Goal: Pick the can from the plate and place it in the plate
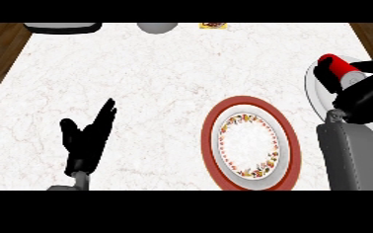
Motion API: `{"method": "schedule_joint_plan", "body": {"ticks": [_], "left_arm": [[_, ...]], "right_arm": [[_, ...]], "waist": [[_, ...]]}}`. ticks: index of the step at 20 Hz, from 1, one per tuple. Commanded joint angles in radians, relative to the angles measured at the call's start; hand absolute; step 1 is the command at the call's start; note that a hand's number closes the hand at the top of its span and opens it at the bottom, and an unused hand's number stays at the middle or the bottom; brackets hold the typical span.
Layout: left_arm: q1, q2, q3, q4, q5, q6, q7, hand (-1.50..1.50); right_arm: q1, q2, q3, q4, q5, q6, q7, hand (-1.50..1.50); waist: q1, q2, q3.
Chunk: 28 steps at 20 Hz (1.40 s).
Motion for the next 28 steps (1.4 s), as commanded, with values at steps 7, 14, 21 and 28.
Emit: {"method": "schedule_joint_plan", "body": {"ticks": [7, 14, 21, 28], "left_arm": [[0.002, 0.016, 0.019, 0.018, 0.017, -0.050, 0.025, 0.00], [0.005, -0.009, -0.004, 0.046, -0.007, -0.051, -0.014, 0.00], [0.000, -0.025, -0.008, 0.006, -0.005, -0.033, 0.032, 0.00], [0.008, -0.009, 0.020, 0.053, 0.000, -0.058, -0.022, 0.00]], "right_arm": [[-0.044, -0.262, -0.120, 0.332, -0.485, -0.193, -0.348, 1.50], [-0.075, -0.351, -0.181, 0.586, -0.649, 0.035, -0.414, -1.50], [-0.123, -0.381, -0.293, 0.755, -0.886, 0.174, -0.786, -1.50], [-0.125, -0.342, -0.466, 0.704, -1.093, 0.127, -1.146, -1.50]], "waist": [[0.009, 0.005, -0.004], [0.022, 0.013, -0.003], [0.029, 0.014, 0.001], [0.014, 0.013, 0.000]]}}
